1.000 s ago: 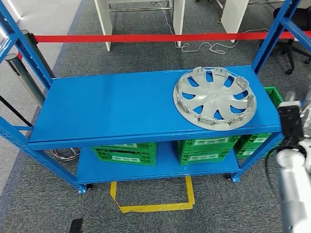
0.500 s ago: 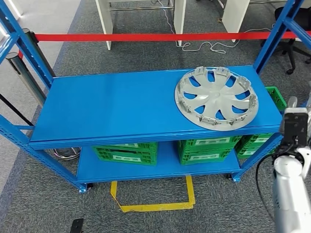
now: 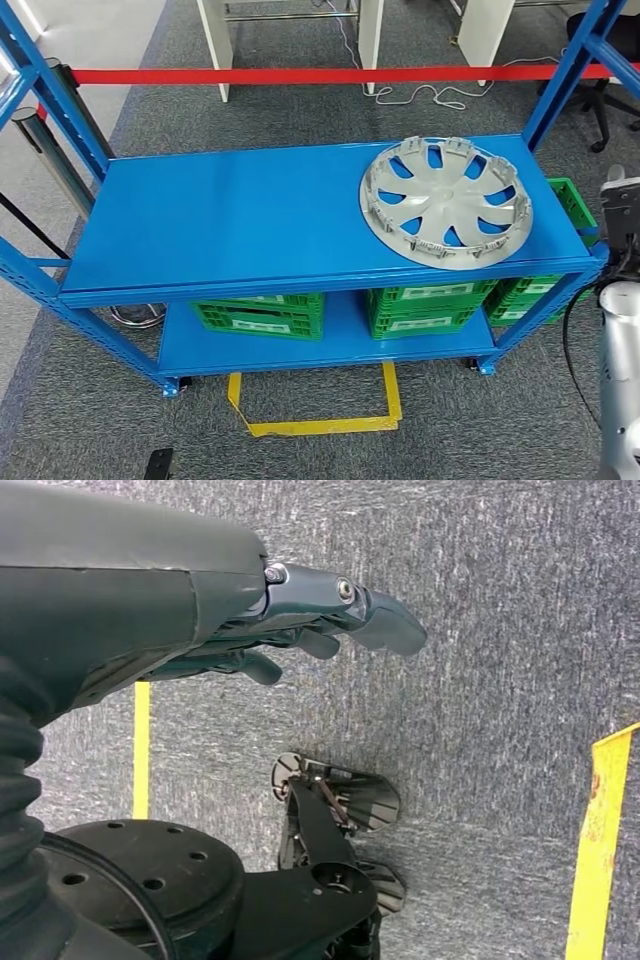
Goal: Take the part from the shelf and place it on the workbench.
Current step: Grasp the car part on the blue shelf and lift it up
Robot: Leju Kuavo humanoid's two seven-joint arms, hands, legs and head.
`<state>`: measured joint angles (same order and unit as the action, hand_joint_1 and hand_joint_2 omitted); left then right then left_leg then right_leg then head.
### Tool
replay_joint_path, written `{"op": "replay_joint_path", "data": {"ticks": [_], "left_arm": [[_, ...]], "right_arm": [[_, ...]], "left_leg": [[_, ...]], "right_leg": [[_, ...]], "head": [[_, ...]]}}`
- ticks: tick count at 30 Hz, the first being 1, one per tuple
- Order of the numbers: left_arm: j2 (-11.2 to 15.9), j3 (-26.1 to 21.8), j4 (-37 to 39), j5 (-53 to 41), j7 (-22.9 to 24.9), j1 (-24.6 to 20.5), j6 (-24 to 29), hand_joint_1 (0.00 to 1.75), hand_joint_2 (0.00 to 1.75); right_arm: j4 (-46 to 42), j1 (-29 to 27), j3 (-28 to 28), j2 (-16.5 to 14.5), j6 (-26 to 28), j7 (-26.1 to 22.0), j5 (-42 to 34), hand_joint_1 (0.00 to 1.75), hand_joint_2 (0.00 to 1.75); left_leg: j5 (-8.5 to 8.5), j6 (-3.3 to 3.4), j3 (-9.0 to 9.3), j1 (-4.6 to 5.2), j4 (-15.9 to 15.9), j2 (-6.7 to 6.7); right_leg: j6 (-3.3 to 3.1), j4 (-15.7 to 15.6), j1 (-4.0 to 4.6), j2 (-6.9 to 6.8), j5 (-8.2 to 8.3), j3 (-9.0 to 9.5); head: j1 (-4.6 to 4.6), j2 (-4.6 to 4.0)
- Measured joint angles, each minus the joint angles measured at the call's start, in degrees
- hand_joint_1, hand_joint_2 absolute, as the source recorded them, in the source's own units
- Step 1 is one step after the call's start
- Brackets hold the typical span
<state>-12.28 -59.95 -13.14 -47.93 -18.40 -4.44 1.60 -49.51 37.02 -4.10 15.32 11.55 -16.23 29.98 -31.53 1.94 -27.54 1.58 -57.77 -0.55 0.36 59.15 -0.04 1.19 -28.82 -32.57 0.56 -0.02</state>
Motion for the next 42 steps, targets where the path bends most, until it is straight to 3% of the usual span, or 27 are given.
{"op": "replay_joint_path", "data": {"ticks": [15, 24, 29, 39, 42], "left_arm": [[0.2, 0.0, 0.0, -0.1, 0.0, 0.0, 0.1, 0.00, 1.75], [0.5, 0.0, 0.0, -0.8, 0.6, -0.2, 0.1, 0.00, 1.75], [0.5, 0.0, 0.0, -1.1, 0.9, -0.2, 0.2, 0.00, 1.75], [0.5, 0.0, 0.0, -1.1, 0.9, -0.1, 0.3, 0.00, 1.75], [0.5, 0.0, 0.0, -1.1, 0.9, -0.2, 0.4, 0.00, 1.75]], "right_arm": [[2.9, 1.2, 0.1, 0.2, -0.5, 0.0, 0.5, 0.00, 0.00], [5.7, 6.5, 3.4, 0.3, -6.6, -0.5, 2.3, 0.00, 0.00], [4.8, 7.2, 6.3, -1.8, -12.3, -2.6, -0.3, 0.00, 0.00], [2.2, 7.2, 10.0, -3.7, -14.7, -2.3, -0.6, 0.00, 0.00], [1.0, 7.5, 13.1, -5.6, -16.2, -1.4, 1.6, 0.00, 0.00]], "left_leg": [[0.00, 0.00, -0.02, 0.00, 0.0, 0.00], [0.01, 0.00, -0.04, 0.00, 0.0, 0.00], [0.01, 0.00, -0.05, -0.03, 0.0, 0.01], [0.04, 0.00, -0.17, -0.03, 0.0, -0.21], [0.04, 0.00, -0.17, -0.03, 0.0, -0.10]], "right_leg": [[0.00, 0.0, -0.01, 0.00, 0.00, 0.00], [0.00, 0.0, 0.00, -0.01, 0.01, 0.00], [0.00, 0.0, 0.02, 0.01, 0.00, -0.02], [-0.01, 0.0, 0.01, -0.21, 0.00, 0.02], [0.00, 0.0, 0.02, -0.03, 0.00, 0.00]], "head": [[-0.01, 0.00], [0.01, 0.00], [0.01, 0.00], [-0.01, 0.00], [-0.01, 0.00]]}}
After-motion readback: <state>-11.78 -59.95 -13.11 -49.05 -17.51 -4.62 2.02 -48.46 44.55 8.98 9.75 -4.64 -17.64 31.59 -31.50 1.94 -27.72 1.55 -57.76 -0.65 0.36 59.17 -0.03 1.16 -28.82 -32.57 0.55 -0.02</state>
